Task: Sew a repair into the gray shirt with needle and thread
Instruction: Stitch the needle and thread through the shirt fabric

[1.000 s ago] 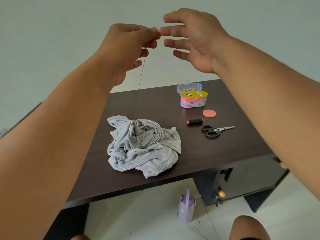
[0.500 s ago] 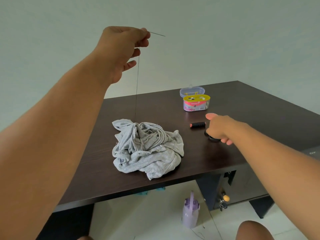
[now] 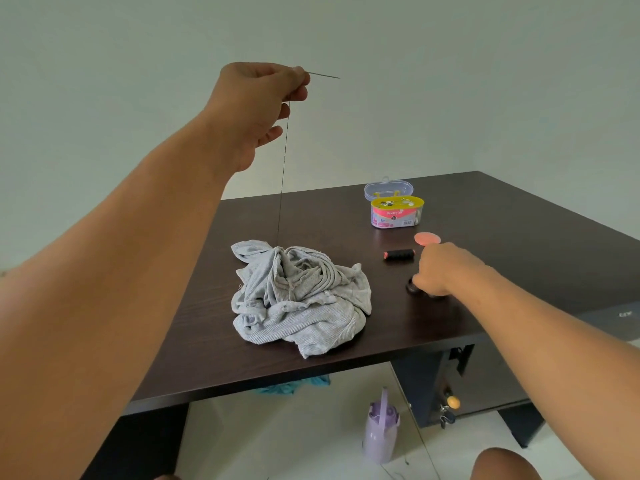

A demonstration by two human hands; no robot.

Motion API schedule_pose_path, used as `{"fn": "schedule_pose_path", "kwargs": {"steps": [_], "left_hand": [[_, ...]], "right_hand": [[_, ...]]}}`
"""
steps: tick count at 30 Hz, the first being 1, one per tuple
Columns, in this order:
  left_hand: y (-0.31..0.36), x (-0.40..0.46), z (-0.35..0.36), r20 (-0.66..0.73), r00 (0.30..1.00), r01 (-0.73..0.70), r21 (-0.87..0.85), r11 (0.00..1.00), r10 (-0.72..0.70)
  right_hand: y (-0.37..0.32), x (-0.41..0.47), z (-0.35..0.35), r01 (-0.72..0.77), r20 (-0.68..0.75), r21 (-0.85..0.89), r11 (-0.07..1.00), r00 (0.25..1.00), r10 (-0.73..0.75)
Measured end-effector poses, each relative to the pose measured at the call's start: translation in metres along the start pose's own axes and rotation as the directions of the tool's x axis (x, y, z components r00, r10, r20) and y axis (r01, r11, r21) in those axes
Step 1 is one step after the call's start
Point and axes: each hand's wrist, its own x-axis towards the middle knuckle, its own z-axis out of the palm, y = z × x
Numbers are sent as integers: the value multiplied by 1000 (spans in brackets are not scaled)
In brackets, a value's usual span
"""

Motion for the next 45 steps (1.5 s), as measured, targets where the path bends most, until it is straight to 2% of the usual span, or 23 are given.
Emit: {"fn": "schedule_pose_path", "kwargs": {"steps": [5,14,16,19,21,24,27,31,33,35,38,45], "left_hand": [[0,0,-6,0,1000,-16,-14,1000,16],[2,-3,-14,-14,1000,-23,-18,1000,23],[3,-4,-15,-13,1000,-25,-18,1000,24],[4,-5,-17,-14,1000,-23,-17,1000,23],[5,-5,-17,-13,1000,-24,-23,999,23],[5,-5,-17,-11,1000,-22,-26,999,22],[6,-6,-16,-15,1000,-21,-27,999,21],[7,-7,-17,-17,1000,-24,-25,999,24],[7,-7,-18,-18,1000,-26,-26,999,25],[7,-8,-18,-19,999,-26,-28,999,26],[7,-9,-20,-22,1000,-23,-28,999,22],[7,-10,-21,-28,999,-22,-25,999,21]], "right_hand": [[6,-7,0,-60,-40,-13,998,997,59],[0,-24,-22,-52,235,-212,976,967,103],[3,-26,-25,-53,291,-134,990,952,90],[6,-25,-26,-107,341,83,991,937,73],[2,-27,-29,-87,365,178,980,931,16],[-14,-36,-40,77,274,335,939,946,-175],[-34,-48,-51,222,126,506,833,937,-326],[-56,-67,-69,320,86,555,768,896,-436],[-64,-75,-75,386,35,524,759,881,-472],[-69,-81,-79,445,-7,420,791,873,-488],[-77,-89,-81,483,-17,303,821,864,-502],[-96,-86,-76,539,-120,216,814,842,-526]]}}
